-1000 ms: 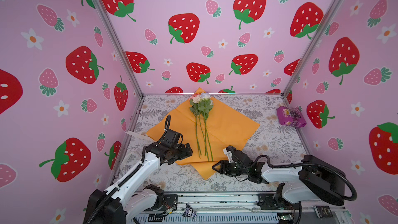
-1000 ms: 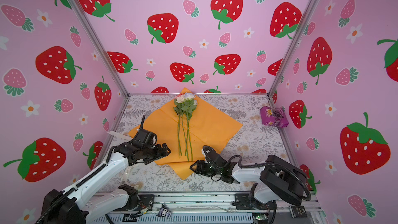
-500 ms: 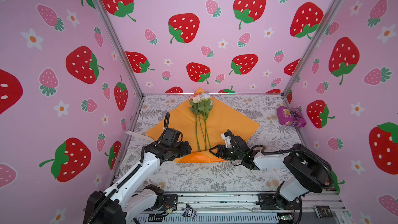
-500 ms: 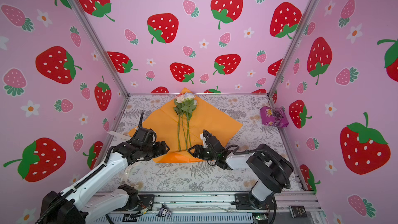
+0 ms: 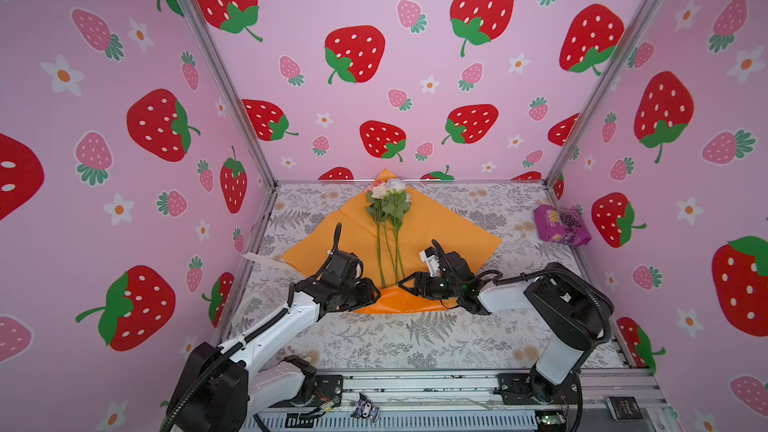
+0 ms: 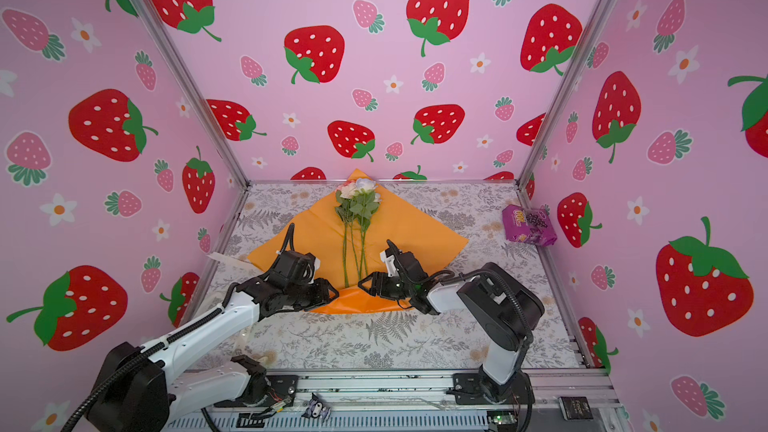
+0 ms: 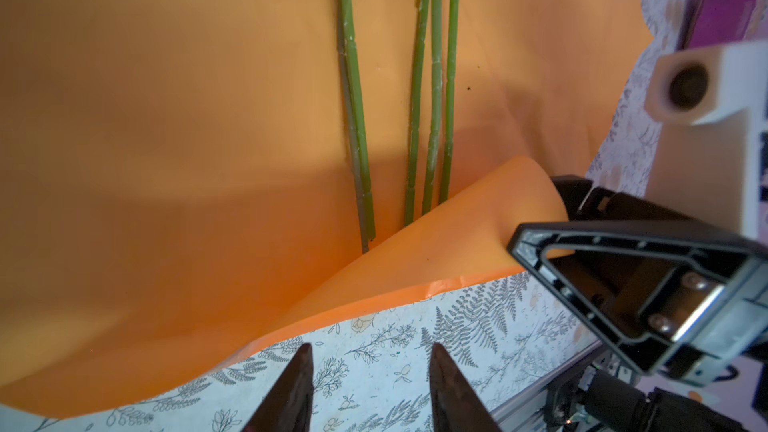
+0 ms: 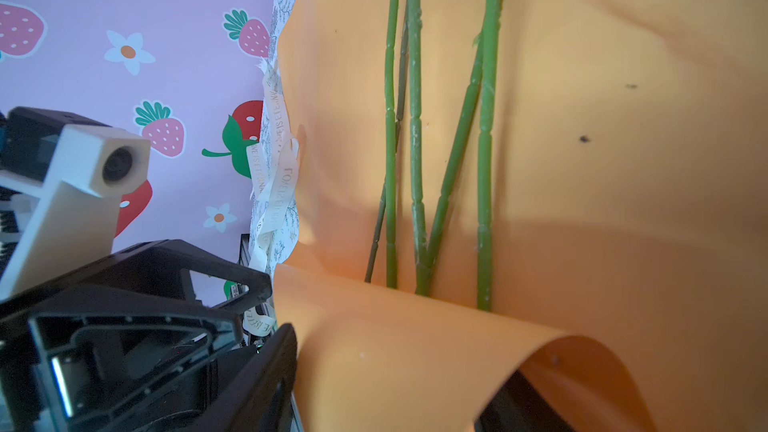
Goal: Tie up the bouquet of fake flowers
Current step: 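Grasp the near sheet corner with both grippers and fold it up over the stems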
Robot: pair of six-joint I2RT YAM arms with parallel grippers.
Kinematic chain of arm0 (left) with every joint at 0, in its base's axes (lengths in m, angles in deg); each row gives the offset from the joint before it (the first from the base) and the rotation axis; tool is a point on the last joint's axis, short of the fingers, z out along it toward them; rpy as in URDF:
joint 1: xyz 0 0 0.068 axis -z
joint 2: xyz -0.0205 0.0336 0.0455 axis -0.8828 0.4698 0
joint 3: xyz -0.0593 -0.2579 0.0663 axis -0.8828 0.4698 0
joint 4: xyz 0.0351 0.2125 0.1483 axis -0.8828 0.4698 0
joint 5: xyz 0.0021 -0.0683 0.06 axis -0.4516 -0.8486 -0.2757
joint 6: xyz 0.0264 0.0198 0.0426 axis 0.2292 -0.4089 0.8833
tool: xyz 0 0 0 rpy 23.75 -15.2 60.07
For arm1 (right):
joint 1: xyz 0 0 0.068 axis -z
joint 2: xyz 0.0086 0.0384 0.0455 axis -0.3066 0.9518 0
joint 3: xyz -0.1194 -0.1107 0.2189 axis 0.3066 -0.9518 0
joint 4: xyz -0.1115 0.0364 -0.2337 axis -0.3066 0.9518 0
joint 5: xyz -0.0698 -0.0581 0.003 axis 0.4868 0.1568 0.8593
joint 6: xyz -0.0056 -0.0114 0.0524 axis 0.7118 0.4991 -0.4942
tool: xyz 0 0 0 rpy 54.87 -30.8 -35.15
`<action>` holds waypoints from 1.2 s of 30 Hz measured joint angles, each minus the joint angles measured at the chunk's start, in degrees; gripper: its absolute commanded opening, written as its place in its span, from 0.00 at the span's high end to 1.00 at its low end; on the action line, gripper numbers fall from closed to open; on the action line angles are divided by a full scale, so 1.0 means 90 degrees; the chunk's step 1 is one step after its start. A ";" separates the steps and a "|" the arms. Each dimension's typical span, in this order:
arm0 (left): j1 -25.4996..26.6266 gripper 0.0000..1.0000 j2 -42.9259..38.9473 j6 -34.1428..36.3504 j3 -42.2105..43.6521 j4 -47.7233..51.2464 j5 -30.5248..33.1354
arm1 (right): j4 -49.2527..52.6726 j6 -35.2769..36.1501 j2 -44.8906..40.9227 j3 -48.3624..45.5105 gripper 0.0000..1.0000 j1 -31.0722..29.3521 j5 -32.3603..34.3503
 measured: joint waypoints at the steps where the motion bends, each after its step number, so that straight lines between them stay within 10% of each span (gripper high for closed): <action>1: 0.0046 0.59 0.0012 -0.0015 0.0051 -0.0090 0.0000 | 0.0005 0.0027 0.0051 0.0051 0.34 0.0022 -0.0027; 16: 0.0420 0.68 0.1025 0.0015 0.0175 -0.1044 0.0316 | 0.0143 0.0272 0.0379 0.0410 0.34 0.0146 -0.0282; 26: 0.0420 0.74 0.1178 -0.0214 0.0542 -0.1178 0.1035 | 0.2171 0.1375 -0.0996 0.0449 0.78 -0.0041 0.0287; 36: 0.0420 0.74 0.1290 -0.0214 0.0512 -0.1360 0.1146 | 0.3798 0.1955 -0.0984 0.0566 0.87 -0.0884 0.0845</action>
